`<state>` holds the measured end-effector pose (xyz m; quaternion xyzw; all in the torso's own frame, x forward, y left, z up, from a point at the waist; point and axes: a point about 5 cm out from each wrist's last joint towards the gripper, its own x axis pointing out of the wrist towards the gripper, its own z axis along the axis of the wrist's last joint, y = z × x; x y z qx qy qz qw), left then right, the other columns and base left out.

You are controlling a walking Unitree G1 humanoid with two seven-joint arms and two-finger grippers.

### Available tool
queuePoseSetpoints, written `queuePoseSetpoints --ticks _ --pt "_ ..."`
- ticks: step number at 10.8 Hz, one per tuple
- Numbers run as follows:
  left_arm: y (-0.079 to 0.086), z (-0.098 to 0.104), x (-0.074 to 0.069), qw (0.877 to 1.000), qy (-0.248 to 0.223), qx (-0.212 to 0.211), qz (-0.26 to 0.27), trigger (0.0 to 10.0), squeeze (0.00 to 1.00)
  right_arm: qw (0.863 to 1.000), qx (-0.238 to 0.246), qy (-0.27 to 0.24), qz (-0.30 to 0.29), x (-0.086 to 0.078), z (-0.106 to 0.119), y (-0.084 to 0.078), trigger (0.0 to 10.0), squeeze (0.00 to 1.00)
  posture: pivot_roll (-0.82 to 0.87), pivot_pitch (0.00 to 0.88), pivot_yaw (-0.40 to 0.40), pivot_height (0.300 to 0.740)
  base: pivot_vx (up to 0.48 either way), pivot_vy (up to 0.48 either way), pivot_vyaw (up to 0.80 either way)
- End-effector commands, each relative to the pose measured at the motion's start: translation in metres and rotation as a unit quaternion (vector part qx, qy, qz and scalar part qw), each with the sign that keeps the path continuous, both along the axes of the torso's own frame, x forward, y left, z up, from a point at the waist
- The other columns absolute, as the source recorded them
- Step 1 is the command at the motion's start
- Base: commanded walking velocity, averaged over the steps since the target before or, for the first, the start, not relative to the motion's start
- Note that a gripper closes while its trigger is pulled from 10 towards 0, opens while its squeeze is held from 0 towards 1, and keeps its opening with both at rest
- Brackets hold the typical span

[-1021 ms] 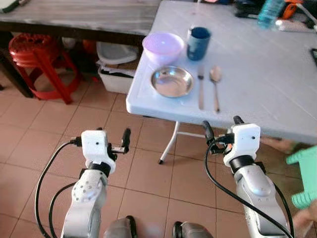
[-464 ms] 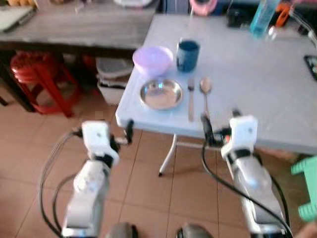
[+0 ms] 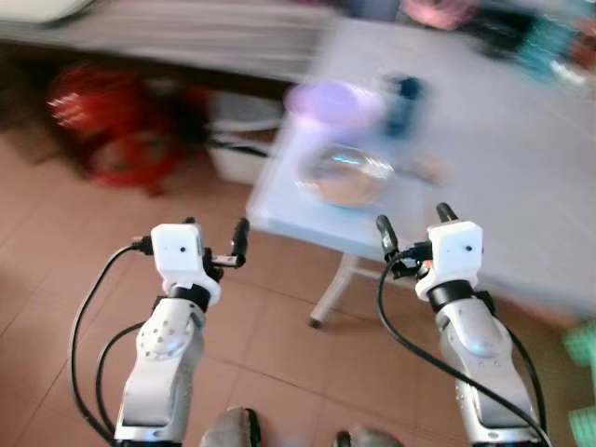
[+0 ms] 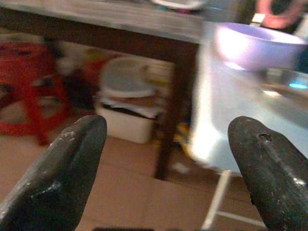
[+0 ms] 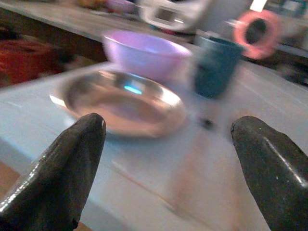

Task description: Setting the table

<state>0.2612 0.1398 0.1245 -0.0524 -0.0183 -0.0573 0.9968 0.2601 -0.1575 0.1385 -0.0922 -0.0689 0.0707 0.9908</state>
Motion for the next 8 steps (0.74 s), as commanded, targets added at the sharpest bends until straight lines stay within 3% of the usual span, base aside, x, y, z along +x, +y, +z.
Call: queuePoseSetpoints --ticks 1,2,7,8 --pt "0.004 -0.001 0.001 1.000 0.004 0.002 0.008 10.0 0.00 1.000 0.000 -0.013 0.013 0.000 0.006 0.006 10.0 0.00 -0.09 0.192 0.029 0.740 0.266 0.000 0.80" --pt "0.004 0.002 0.004 1.000 -0.001 0.001 0.008 10.0 0.00 1.000 0.001 -0.018 0.012 0.001 0.009 0.006 10.0 0.00 -0.08 0.187 0.030 0.740 0.255 0.000 0.79" --pt "-0.009 0.000 -0.006 0.999 -0.001 0.003 -0.043 10.0 0.00 0.994 -0.023 0.007 -0.105 0.003 -0.001 -0.020 10.0 0.00 -0.08 0.192 0.026 0.740 0.000 0.000 0.00" --pt "-0.006 -0.002 -0.006 0.999 0.002 0.009 -0.035 10.0 0.00 0.992 0.006 0.011 -0.125 0.005 -0.002 -0.023 10.0 0.00 -0.08 0.195 0.024 0.740 0.000 0.000 0.00"
